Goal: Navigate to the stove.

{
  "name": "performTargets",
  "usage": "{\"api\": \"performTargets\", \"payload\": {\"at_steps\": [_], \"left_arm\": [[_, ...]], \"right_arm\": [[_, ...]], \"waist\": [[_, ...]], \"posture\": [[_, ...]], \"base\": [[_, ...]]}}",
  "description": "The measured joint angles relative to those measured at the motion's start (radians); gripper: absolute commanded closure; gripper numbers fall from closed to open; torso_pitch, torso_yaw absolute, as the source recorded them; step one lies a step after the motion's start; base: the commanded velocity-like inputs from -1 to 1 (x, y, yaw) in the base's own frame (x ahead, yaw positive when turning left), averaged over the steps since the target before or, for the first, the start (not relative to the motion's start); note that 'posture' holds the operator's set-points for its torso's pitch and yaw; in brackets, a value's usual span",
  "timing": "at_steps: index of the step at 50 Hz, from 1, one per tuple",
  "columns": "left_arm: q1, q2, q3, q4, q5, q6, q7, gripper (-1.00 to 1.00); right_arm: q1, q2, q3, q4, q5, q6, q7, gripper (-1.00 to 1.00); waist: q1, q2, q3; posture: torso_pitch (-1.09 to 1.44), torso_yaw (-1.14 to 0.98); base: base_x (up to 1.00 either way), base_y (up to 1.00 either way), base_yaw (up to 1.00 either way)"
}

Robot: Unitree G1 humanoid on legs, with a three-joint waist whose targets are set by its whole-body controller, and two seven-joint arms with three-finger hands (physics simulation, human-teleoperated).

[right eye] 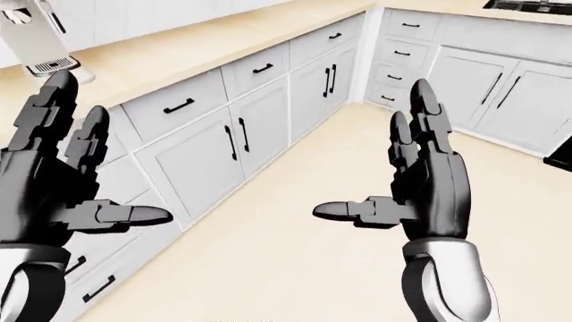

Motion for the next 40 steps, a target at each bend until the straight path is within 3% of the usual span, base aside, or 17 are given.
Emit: {"api": "performTargets", "payload": {"at_steps": [4, 6, 9, 12, 17, 19, 24, 29, 32, 33, 36, 40], "left_arm": [[0.0, -0.018, 0.001, -0.008, 0.021, -0.009, -0.011, -1.0], [0.001, -0.017, 0.002, -0.005, 0.027, -0.008, -0.018, -1.0], [0.015, -0.01, 0.007, 0.012, 0.025, -0.002, -0.011, -1.0], [0.006, -0.008, 0.005, 0.01, 0.022, 0.003, -0.004, -1.0], [-0.011, -0.017, 0.003, 0.0, 0.029, 0.004, -0.009, -1.0], [-0.018, -0.022, 0.001, 0.001, 0.039, 0.009, -0.015, -1.0], [-0.017, -0.035, -0.025, 0.004, 0.032, 0.03, -0.032, -1.0], [-0.019, -0.026, -0.01, -0.005, 0.035, 0.019, -0.024, -1.0], [-0.016, -0.024, -0.013, -0.006, 0.034, 0.012, -0.023, -1.0], [-0.015, -0.019, -0.009, -0.003, 0.034, 0.011, -0.022, -1.0], [0.004, -0.024, -0.009, 0.011, 0.04, 0.014, -0.017, -1.0], [-0.001, -0.018, -0.004, 0.004, 0.04, 0.008, -0.016, -1.0]], "right_arm": [[0.003, 0.015, 0.006, -0.007, -0.02, -0.009, 0.017, -1.0], [-0.003, 0.023, 0.006, -0.006, -0.03, -0.009, 0.025, -1.0], [0.009, 0.027, 0.02, 0.003, -0.025, 0.0, 0.029, -1.0], [0.004, 0.028, 0.014, 0.001, -0.026, 0.005, 0.031, -1.0], [-0.012, 0.038, 0.008, -0.014, -0.04, 0.002, 0.043, -1.0], [-0.017, 0.036, 0.008, -0.014, -0.041, 0.005, 0.046, -1.0], [-0.009, 0.043, -0.008, 0.005, -0.065, 0.024, 0.045, -1.0], [-0.011, 0.059, 0.002, -0.005, -0.087, 0.016, 0.068, -1.0], [-0.015, 0.057, -0.004, -0.003, -0.091, 0.018, 0.072, -1.0], [-0.016, 0.063, -0.002, -0.004, -0.091, 0.017, 0.073, -1.0], [-0.002, 0.066, 0.007, 0.004, -0.083, 0.024, 0.079, -1.0], [-0.006, 0.056, -0.003, -0.004, -0.076, 0.021, 0.075, -1.0]], "waist": [[0.001, 0.052, 0.013], [0.006, 0.087, 0.004], [0.011, 0.073, 0.01], [0.004, 0.051, -0.002], [0.012, -0.014, -0.004], [0.009, -0.052, -0.014], [-0.012, -0.03, -0.015], [-0.001, 0.031, 0.01], [0.0, 0.081, 0.008], [0.007, 0.084, 0.002], [0.01, 0.079, 0.015], [0.005, 0.036, 0.001]], "posture": [[0.0, 0.0], [0.0, 0.0], [0.0, 0.0], [0.0, 0.0], [0.0, 0.0], [0.0, 0.0], [0.0, 0.0], [0.0, 0.0], [0.0, 0.0], [0.0, 0.0], [0.0, 0.0], [0.0, 0.0]], "base": [[-0.01, 0.0, -0.41], [-0.02, 0.0, -0.4], [-0.02, 0.0, -0.41], [-0.02, 0.0, -0.41], [-0.02, 0.0, -0.41], [-0.02, 0.0, -0.41], [-0.02, 0.0, -0.41], [-0.02, 0.0, -0.41], [-0.02, 0.0, -0.4], [-0.02, 0.0, -0.36], [-0.02, 0.0, -0.36], [-0.02, 0.0, -0.36]]}}
